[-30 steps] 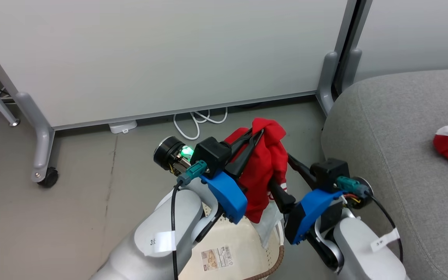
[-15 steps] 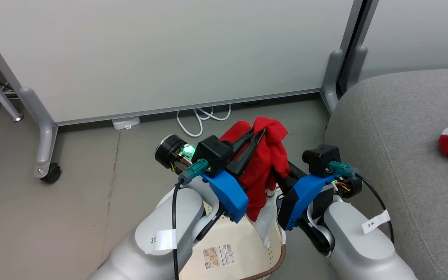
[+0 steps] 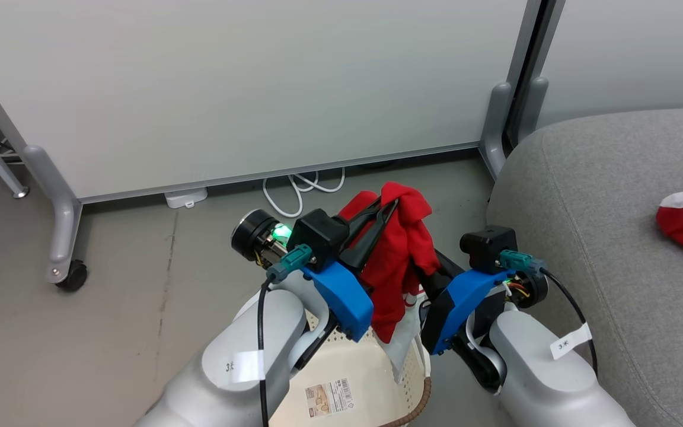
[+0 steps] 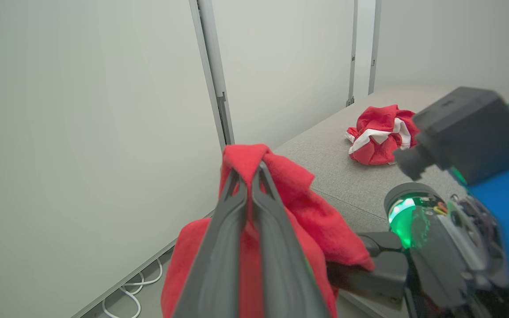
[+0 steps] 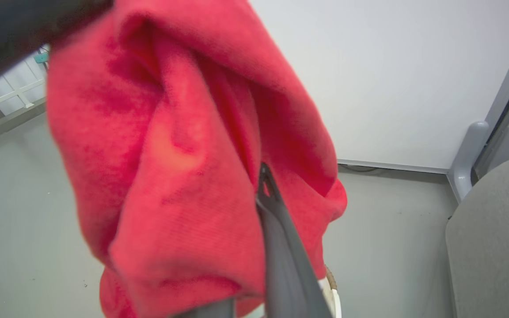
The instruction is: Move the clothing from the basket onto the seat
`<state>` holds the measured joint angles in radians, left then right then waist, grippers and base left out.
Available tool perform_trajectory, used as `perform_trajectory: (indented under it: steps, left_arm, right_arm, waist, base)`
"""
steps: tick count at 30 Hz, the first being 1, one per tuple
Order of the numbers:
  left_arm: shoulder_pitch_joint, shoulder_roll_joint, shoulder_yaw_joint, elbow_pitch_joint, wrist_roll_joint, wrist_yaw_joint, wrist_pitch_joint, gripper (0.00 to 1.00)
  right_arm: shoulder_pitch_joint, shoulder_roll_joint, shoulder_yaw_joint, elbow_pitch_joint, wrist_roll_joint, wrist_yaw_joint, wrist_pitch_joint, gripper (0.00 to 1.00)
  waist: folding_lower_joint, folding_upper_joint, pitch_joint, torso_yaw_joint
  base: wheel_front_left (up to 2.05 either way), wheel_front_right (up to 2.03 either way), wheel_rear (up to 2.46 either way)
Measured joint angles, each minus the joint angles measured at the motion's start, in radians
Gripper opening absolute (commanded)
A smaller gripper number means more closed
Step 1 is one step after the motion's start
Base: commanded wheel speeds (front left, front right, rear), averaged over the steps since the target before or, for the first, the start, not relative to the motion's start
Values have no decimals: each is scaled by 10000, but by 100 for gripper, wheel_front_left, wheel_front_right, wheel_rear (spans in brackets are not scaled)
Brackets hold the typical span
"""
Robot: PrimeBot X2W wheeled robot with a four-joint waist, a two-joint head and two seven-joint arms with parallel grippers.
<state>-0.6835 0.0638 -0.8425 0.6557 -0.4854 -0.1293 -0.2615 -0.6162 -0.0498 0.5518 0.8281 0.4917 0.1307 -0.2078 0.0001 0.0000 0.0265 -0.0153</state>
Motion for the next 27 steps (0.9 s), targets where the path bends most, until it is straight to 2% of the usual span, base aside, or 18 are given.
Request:
perform_trajectory:
  steps: [1, 2, 3, 4, 9, 18, 27]
  left_arm:
    - [5, 2, 25, 8, -4, 0, 0, 16]
    - [18, 2, 36, 8, -36, 0, 0, 47]
    - [45, 0, 42, -4, -61, 0, 0, 83]
    - [84, 0, 65, -33, -61, 0, 0, 100]
    - [760, 184, 608, -464, -71, 0, -4, 100]
    - [3567, 857, 2708, -2364, 479, 67, -13, 100]
    - [5576, 917, 4711, -3352, 1411, 54, -15, 100]
  right_arm:
    - [-18, 0, 27, 40, 42, 0, -19, 0]
    - [-35, 0, 59, 81, 58, 0, -56, 0]
    - [-58, 0, 96, 119, 109, 0, -65, 0]
    - [-74, 0, 134, 144, 165, 0, -92, 0]
    - [-93, 0, 339, 201, 370, 0, -148, 0]
    - [-176, -2, 267, 255, 458, 0, -334, 0]
    - [-182, -2, 174, 291, 456, 0, -418, 0]
  waist:
    - [0, 0, -9, -1]
    - [0, 0, -20, -1]
    - [0, 0, -34, -2]
    - [0, 0, -49, -3]
    - [0, 0, -99, -54]
    - [0, 0, -6, -65]
    - [-1, 0, -5, 42]
  base:
    - [0, 0, 0]
    - [0, 0, 0]
    - [0, 0, 0]
    - [0, 0, 0]
    - [0, 0, 0]
    - [0, 0, 0]
    - [0, 0, 0]
